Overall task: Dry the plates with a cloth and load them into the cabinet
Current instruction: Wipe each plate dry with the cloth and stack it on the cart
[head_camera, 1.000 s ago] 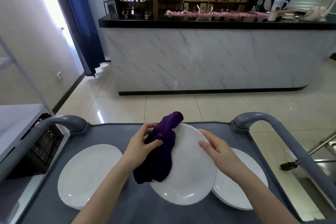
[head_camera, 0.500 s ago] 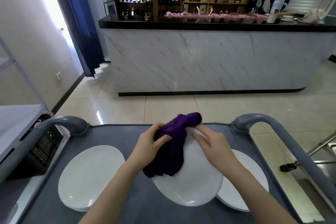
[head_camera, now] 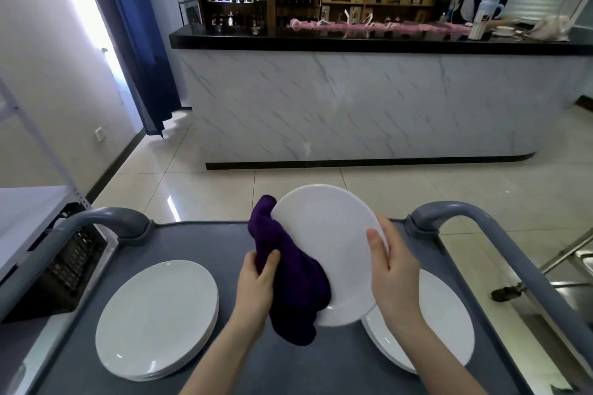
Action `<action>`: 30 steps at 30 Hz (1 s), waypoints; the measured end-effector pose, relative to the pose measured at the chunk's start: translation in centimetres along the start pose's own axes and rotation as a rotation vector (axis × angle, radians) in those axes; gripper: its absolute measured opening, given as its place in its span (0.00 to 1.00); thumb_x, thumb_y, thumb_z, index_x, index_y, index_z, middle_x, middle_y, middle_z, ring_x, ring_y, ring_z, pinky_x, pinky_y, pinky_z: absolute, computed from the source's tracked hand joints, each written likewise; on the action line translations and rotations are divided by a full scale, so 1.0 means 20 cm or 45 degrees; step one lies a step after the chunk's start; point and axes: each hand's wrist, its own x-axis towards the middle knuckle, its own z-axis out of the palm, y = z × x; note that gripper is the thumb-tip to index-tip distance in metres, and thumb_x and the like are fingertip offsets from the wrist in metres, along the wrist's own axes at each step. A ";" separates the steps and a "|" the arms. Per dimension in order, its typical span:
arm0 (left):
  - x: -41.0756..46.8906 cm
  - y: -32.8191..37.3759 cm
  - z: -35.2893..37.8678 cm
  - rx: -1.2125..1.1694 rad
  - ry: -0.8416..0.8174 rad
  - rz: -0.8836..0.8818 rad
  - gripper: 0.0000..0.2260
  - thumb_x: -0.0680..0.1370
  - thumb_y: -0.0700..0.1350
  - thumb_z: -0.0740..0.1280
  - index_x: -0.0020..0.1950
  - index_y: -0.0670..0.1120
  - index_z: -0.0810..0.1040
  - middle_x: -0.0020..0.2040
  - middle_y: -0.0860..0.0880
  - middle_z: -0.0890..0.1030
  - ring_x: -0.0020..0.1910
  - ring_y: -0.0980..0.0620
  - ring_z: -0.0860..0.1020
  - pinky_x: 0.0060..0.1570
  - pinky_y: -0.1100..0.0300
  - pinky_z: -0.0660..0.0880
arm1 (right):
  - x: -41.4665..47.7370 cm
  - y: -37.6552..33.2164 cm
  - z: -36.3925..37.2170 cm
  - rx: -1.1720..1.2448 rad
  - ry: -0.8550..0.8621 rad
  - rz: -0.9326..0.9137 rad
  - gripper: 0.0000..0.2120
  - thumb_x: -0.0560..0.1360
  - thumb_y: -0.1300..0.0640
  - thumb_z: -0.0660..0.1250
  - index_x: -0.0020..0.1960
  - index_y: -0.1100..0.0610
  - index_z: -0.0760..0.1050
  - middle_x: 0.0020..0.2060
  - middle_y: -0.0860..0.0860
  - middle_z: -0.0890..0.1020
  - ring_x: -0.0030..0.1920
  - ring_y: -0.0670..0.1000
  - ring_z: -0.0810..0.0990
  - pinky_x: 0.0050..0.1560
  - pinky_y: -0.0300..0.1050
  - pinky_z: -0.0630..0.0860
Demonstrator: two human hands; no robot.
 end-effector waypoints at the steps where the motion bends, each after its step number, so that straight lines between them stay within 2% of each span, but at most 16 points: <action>1: 0.02 0.04 -0.03 0.091 -0.014 0.116 0.06 0.80 0.48 0.67 0.54 0.49 0.75 0.49 0.52 0.83 0.52 0.51 0.82 0.50 0.56 0.79 | 0.01 0.02 -0.02 -0.025 -0.083 -0.015 0.11 0.81 0.48 0.59 0.60 0.38 0.74 0.49 0.23 0.78 0.53 0.27 0.75 0.48 0.23 0.71; 4: 0.08 0.19 -0.08 0.466 -0.273 0.409 0.08 0.78 0.45 0.69 0.54 0.55 0.75 0.47 0.62 0.82 0.47 0.61 0.80 0.44 0.69 0.75 | 0.03 0.04 -0.02 -0.164 -0.384 -0.038 0.13 0.82 0.52 0.61 0.64 0.46 0.76 0.49 0.26 0.80 0.53 0.29 0.76 0.50 0.25 0.72; 6: 0.11 0.24 -0.09 0.654 -0.399 0.468 0.08 0.78 0.46 0.70 0.54 0.56 0.75 0.46 0.63 0.82 0.47 0.62 0.80 0.44 0.69 0.75 | 0.03 0.04 0.00 -0.170 -0.437 -0.037 0.12 0.82 0.54 0.62 0.64 0.48 0.77 0.47 0.24 0.79 0.51 0.29 0.77 0.48 0.23 0.70; 8: 0.12 0.25 -0.08 0.684 -0.395 0.477 0.07 0.78 0.47 0.70 0.53 0.55 0.75 0.45 0.62 0.81 0.45 0.61 0.79 0.44 0.68 0.75 | 0.05 0.01 0.00 -0.131 -0.410 -0.065 0.11 0.82 0.56 0.63 0.60 0.43 0.77 0.47 0.26 0.80 0.51 0.31 0.78 0.48 0.23 0.70; 10: 0.12 0.25 -0.08 0.629 -0.334 0.461 0.06 0.78 0.48 0.69 0.51 0.57 0.75 0.45 0.63 0.81 0.44 0.62 0.79 0.41 0.71 0.74 | 0.06 -0.02 0.00 -0.071 -0.352 -0.104 0.14 0.81 0.57 0.64 0.55 0.36 0.76 0.47 0.30 0.82 0.50 0.34 0.79 0.47 0.25 0.71; 12: 0.11 0.23 -0.07 0.542 -0.184 0.426 0.04 0.78 0.50 0.69 0.50 0.58 0.75 0.44 0.63 0.82 0.43 0.64 0.80 0.39 0.72 0.73 | 0.06 -0.05 0.01 0.004 -0.265 -0.087 0.15 0.81 0.56 0.64 0.52 0.34 0.76 0.46 0.34 0.83 0.48 0.35 0.80 0.47 0.27 0.73; 15: 0.09 0.17 -0.05 0.267 0.020 0.224 0.05 0.79 0.53 0.68 0.51 0.53 0.77 0.45 0.56 0.84 0.44 0.57 0.82 0.44 0.60 0.78 | 0.03 -0.04 0.04 0.155 -0.061 -0.001 0.12 0.82 0.54 0.62 0.52 0.36 0.78 0.47 0.35 0.83 0.50 0.37 0.81 0.47 0.30 0.76; 16: 0.07 0.14 -0.03 0.151 0.032 0.119 0.07 0.79 0.53 0.67 0.52 0.51 0.77 0.46 0.54 0.84 0.44 0.55 0.83 0.43 0.59 0.79 | 0.02 -0.04 0.05 0.201 0.033 0.037 0.11 0.82 0.54 0.62 0.53 0.38 0.78 0.48 0.35 0.83 0.51 0.37 0.81 0.47 0.30 0.76; 19: 0.02 0.05 0.00 -0.025 0.010 -0.105 0.09 0.79 0.53 0.67 0.53 0.48 0.77 0.46 0.53 0.85 0.43 0.56 0.84 0.37 0.63 0.78 | 0.00 -0.02 0.10 0.258 0.232 0.126 0.09 0.83 0.53 0.60 0.55 0.40 0.75 0.48 0.32 0.81 0.50 0.36 0.79 0.44 0.28 0.74; 22: 0.01 0.03 -0.03 -0.029 0.057 -0.082 0.08 0.80 0.50 0.67 0.54 0.47 0.78 0.47 0.52 0.85 0.43 0.55 0.84 0.37 0.64 0.78 | -0.02 0.05 0.08 0.201 0.071 0.146 0.11 0.83 0.55 0.59 0.53 0.37 0.72 0.47 0.33 0.81 0.47 0.38 0.80 0.43 0.34 0.75; 25: 0.04 0.07 -0.10 0.025 0.053 0.041 0.05 0.80 0.48 0.67 0.53 0.49 0.78 0.45 0.55 0.85 0.45 0.54 0.84 0.38 0.64 0.78 | 0.01 0.09 0.01 0.096 -0.171 0.173 0.12 0.81 0.55 0.62 0.54 0.36 0.71 0.45 0.39 0.82 0.45 0.45 0.81 0.46 0.47 0.79; 26: 0.04 0.09 -0.12 0.090 0.037 0.099 0.04 0.80 0.48 0.67 0.53 0.50 0.78 0.45 0.56 0.85 0.47 0.53 0.83 0.41 0.62 0.79 | 0.04 0.09 -0.01 0.045 -0.228 0.152 0.11 0.81 0.54 0.63 0.54 0.36 0.71 0.45 0.38 0.82 0.46 0.45 0.81 0.46 0.47 0.79; 28: 0.06 0.13 -0.16 0.268 -0.028 0.252 0.03 0.80 0.47 0.67 0.53 0.54 0.78 0.47 0.57 0.84 0.49 0.54 0.82 0.48 0.57 0.78 | 0.11 0.05 -0.03 -0.102 -0.333 0.036 0.07 0.81 0.49 0.62 0.56 0.36 0.71 0.46 0.35 0.82 0.47 0.42 0.81 0.45 0.40 0.77; 30: 0.06 0.18 -0.18 0.503 -0.148 0.431 0.07 0.79 0.46 0.68 0.53 0.58 0.77 0.47 0.61 0.83 0.47 0.61 0.81 0.47 0.64 0.76 | 0.18 0.00 -0.02 -0.319 -0.493 -0.126 0.08 0.81 0.43 0.59 0.59 0.38 0.70 0.46 0.39 0.83 0.46 0.42 0.80 0.45 0.41 0.75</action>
